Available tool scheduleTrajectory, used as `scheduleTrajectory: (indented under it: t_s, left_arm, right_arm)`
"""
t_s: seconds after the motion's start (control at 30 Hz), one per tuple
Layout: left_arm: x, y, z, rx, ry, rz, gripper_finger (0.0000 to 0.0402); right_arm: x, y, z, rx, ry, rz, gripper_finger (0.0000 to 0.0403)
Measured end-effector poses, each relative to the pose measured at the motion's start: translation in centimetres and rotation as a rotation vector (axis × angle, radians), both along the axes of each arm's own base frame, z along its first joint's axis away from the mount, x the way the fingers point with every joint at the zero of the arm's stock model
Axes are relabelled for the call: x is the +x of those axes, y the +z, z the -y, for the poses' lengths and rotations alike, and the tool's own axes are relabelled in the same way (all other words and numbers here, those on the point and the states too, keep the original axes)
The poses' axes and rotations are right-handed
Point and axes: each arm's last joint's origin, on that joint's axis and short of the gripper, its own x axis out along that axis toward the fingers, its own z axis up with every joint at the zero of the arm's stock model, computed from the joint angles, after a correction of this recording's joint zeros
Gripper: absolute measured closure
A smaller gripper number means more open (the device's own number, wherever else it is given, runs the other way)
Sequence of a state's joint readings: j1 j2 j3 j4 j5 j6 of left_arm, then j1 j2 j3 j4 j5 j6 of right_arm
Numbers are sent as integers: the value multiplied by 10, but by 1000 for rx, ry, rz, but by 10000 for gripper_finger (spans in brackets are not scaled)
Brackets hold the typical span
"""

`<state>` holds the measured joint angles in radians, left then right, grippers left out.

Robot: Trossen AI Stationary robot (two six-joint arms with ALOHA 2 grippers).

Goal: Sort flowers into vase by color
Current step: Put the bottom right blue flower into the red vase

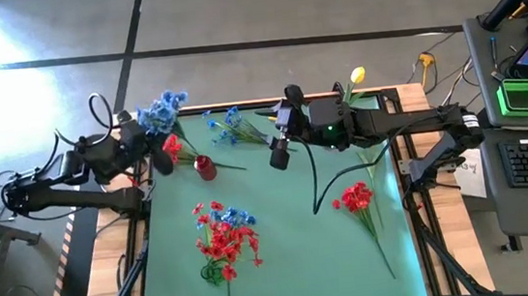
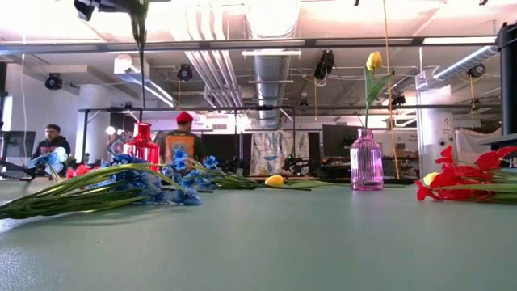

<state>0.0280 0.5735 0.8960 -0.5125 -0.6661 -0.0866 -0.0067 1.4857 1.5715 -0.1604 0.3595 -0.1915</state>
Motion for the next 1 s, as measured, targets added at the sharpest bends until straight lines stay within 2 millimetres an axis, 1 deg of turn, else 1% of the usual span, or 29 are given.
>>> scheduleTrajectory:
  t_s: [0.1, 0.3, 0.47, 0.73, 0.87, 1.0]
  left_arm:
    - [1, -5, 0, -27, 2, 10, 400]
    - [8, -25, 0, -51, 8, -36, 400]
    - [10, -34, 0, -57, 10, -30, 400]
    - [12, -42, 0, -76, 19, -17, 400]
    - [14, -48, 0, -91, 24, -24, 388]
    - [15, -55, 0, -104, 29, -38, 361]
  right_arm:
    - [0, 0, 0, 9, -1, 4, 179]
    - [0, -1, 0, 14, -2, 4, 179]
    - [0, -1, 0, 15, -2, 3, 179]
    - [1, -5, 0, 15, -3, -9, 179]
    - [2, -8, 0, 15, -3, -17, 179]
    - [2, -8, 0, 15, -3, -17, 179]
